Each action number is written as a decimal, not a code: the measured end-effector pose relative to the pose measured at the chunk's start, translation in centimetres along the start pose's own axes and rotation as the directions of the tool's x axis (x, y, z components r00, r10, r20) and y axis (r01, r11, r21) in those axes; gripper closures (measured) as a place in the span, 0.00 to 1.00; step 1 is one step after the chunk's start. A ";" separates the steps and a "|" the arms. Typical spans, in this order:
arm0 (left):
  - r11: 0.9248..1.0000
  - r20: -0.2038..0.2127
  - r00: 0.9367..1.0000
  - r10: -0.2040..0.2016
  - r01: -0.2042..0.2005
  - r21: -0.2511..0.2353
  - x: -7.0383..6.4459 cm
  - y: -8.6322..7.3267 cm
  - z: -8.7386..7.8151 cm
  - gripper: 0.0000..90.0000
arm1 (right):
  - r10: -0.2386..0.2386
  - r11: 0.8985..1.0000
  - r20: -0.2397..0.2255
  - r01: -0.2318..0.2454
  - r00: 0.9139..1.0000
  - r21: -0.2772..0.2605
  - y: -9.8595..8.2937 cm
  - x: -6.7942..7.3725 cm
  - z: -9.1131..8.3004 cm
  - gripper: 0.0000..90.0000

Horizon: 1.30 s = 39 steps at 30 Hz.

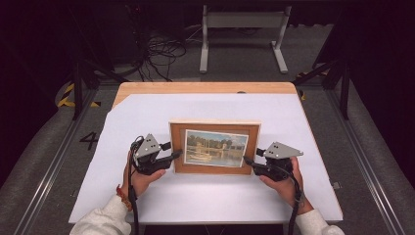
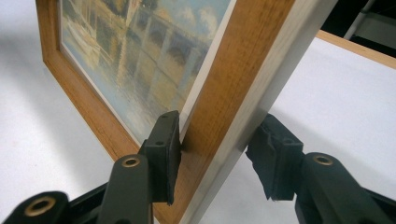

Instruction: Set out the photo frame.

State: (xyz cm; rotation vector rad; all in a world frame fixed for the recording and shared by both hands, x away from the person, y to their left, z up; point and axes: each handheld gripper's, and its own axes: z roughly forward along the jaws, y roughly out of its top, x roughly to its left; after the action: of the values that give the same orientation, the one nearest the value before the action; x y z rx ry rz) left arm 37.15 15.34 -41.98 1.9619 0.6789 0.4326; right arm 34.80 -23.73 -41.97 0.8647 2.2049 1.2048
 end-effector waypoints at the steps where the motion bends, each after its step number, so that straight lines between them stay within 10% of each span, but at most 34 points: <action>1: 1.000 0.001 1.000 -0.005 0.005 0.001 0.0 0.0 0.0 0.65 | -0.002 1.000 0.000 0.002 1.000 -0.001 0.0 0.0 0.0 0.60; 39: 0.992 -0.038 0.993 0.115 -0.112 0.065 -0.3 -0.7 -2.0 0.38 | -0.070 0.997 0.074 0.068 0.995 0.032 -0.8 -0.1 -1.9 0.57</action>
State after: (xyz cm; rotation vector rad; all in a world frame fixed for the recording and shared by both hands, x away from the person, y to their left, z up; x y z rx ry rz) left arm 35.59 16.83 -41.73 2.0632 0.6156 0.5280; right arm 33.36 -25.16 -41.67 0.8247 2.1793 1.0922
